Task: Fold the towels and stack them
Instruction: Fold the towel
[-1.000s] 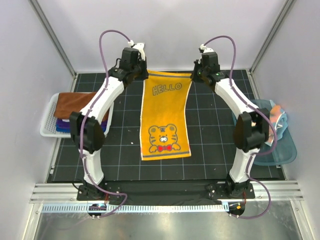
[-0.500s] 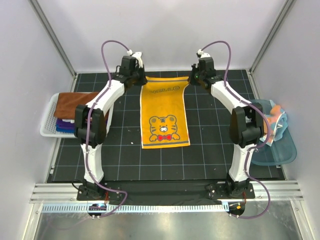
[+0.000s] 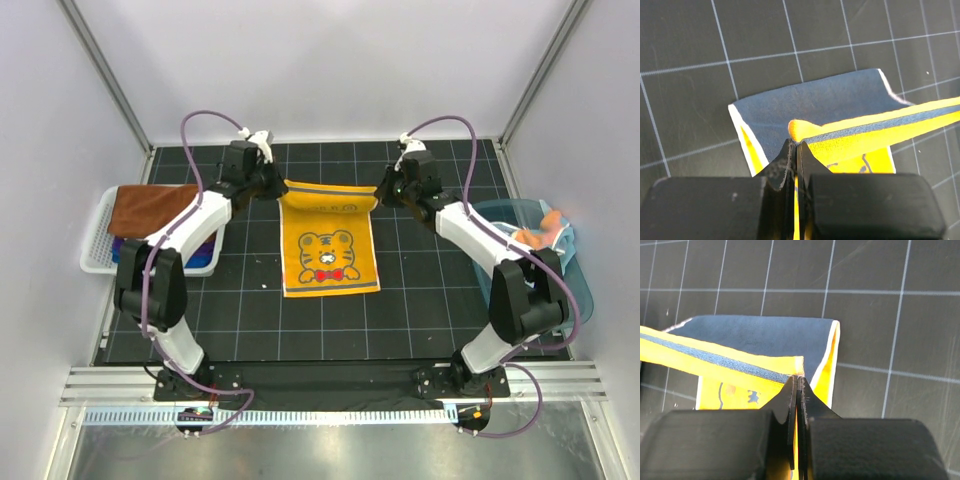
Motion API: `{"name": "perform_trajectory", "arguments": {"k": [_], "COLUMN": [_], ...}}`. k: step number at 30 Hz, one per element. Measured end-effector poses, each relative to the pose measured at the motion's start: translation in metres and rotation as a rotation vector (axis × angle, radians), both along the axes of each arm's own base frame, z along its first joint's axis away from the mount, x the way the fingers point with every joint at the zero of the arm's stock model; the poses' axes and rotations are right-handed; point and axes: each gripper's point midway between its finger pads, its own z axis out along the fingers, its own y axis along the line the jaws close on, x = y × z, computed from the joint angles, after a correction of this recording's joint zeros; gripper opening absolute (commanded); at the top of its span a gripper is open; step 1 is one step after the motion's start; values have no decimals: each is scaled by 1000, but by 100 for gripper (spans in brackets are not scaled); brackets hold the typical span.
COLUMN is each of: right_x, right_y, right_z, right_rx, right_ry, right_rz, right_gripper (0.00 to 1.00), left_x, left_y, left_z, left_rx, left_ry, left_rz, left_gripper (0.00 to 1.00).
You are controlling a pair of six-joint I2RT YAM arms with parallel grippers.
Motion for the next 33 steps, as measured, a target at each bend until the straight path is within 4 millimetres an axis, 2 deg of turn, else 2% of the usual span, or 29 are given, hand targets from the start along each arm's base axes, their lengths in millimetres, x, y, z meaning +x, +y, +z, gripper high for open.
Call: {"name": "perform_trajectory", "arguments": {"k": [4,11,17,27,33], "right_x": [-19,-40,-48,-72,-82], "right_y": [3,2,-4,-1,2], "right_z": [-5,-21,-12,-5,-2], "right_rx": [11,-4,-3,5,1], "right_ry": [9,42,20,10,6], "right_rz": [9,5,-14,6,16], "right_gripper": [1,1,1,1,1], "left_x": [-18,-49,-72,-84,-87], "left_y": [3,0,-8,-5,-2], "left_z": [4,-19,-28,-29,-13], "left_rx": [-24,-25,-17,-8,-25], "left_ry": [-6,48,65,49,15], "left_rz": [4,-8,-32,-17,-2], "left_gripper": [0,0,0,0,0]}}
